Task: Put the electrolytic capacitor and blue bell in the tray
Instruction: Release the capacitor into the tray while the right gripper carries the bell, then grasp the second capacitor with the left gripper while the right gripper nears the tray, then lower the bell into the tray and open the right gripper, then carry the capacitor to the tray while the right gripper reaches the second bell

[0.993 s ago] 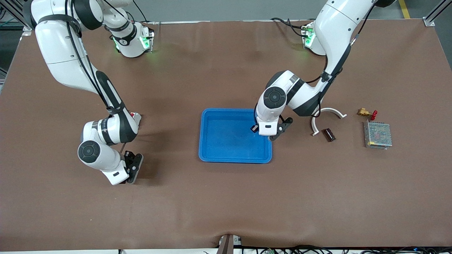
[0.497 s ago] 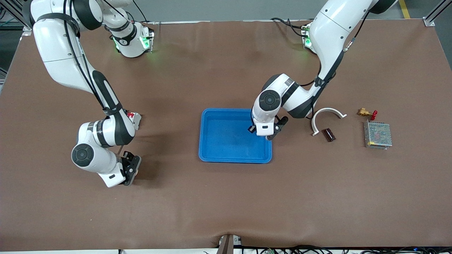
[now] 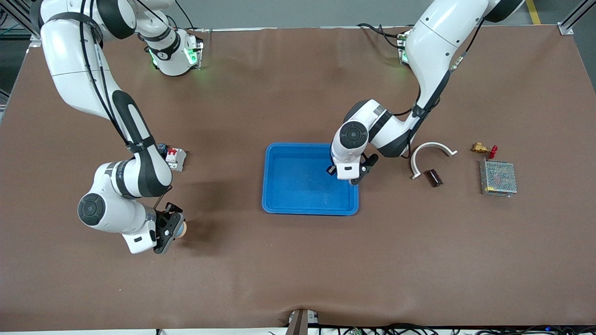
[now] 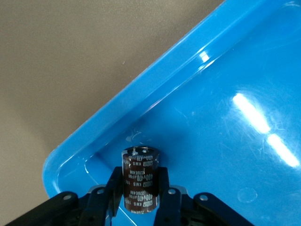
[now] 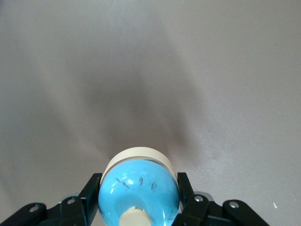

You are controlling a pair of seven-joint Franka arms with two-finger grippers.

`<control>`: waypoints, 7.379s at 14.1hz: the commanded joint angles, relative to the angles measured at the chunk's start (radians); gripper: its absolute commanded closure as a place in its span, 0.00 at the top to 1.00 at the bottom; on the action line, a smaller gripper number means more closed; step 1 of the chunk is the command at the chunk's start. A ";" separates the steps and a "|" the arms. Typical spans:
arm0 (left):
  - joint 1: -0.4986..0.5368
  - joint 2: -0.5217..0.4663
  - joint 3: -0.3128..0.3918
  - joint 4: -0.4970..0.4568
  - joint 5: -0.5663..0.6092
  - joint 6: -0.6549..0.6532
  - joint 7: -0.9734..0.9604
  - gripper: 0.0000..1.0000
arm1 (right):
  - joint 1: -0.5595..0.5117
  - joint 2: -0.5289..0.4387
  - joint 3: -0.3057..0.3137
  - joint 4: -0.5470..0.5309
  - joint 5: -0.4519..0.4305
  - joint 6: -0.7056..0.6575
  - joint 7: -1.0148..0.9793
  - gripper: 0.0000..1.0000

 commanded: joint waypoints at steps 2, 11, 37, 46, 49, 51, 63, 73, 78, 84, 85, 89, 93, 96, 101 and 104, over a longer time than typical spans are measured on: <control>-0.008 0.007 0.007 0.034 0.026 -0.005 -0.013 1.00 | 0.053 -0.031 0.002 0.040 0.026 -0.044 0.215 0.43; 0.061 -0.096 0.010 0.186 0.026 -0.289 0.188 1.00 | 0.189 -0.083 0.002 0.093 0.026 -0.156 0.709 0.36; 0.575 -0.323 0.007 -0.363 0.026 0.134 0.693 1.00 | 0.548 -0.085 -0.010 -0.071 -0.067 0.002 1.526 0.37; 0.623 -0.213 0.007 -0.358 0.110 0.197 0.708 0.77 | 0.591 -0.080 -0.010 -0.151 -0.067 0.068 1.526 0.37; 0.620 -0.200 0.004 -0.354 0.110 0.197 0.705 0.67 | 0.597 -0.071 -0.010 -0.159 -0.067 0.090 1.526 0.37; 0.617 -0.196 0.004 -0.354 0.110 0.197 0.705 0.57 | 0.599 -0.068 -0.010 -0.167 -0.067 0.091 1.526 0.37; 0.614 -0.251 -0.047 -0.291 0.110 0.182 0.699 0.00 | 0.622 -0.033 -0.012 -0.199 -0.070 0.188 1.524 0.38; 0.566 -0.242 -0.133 -0.092 0.096 -0.008 0.650 0.00 | 0.601 -0.100 -0.012 -0.176 -0.073 0.079 1.510 1.00; 0.486 -0.239 -0.133 -0.056 0.095 -0.010 0.540 0.00 | 0.403 -0.261 -0.005 -0.128 -0.059 -0.160 1.410 1.00; 0.397 -0.194 -0.133 0.016 0.095 -0.021 0.400 0.00 | 0.260 -0.270 -0.012 -0.041 -0.073 -0.271 1.100 1.00; 0.385 -0.188 -0.133 0.025 0.095 -0.027 0.399 0.00 | 0.242 -0.270 -0.013 -0.041 -0.076 -0.269 1.052 1.00; 0.347 -0.154 -0.133 0.066 0.095 -0.033 0.324 0.00 | 0.111 -0.250 -0.012 -0.042 -0.075 -0.193 0.715 1.00; 0.331 -0.128 -0.133 0.093 0.095 -0.036 0.282 0.00 | 0.035 -0.191 -0.013 -0.047 -0.084 -0.082 0.374 1.00; 0.308 -0.116 -0.133 0.102 0.092 -0.036 0.276 0.00 | 0.005 -0.141 -0.013 -0.044 -0.089 -0.030 0.221 1.00; 0.221 -0.027 -0.131 0.194 0.078 -0.036 0.114 0.00 | -0.008 -0.108 -0.013 -0.042 -0.263 -0.028 0.083 1.00; 0.175 0.026 -0.131 0.224 0.081 -0.036 0.040 0.00 | -0.010 -0.100 -0.013 -0.044 -0.268 -0.028 -0.014 1.00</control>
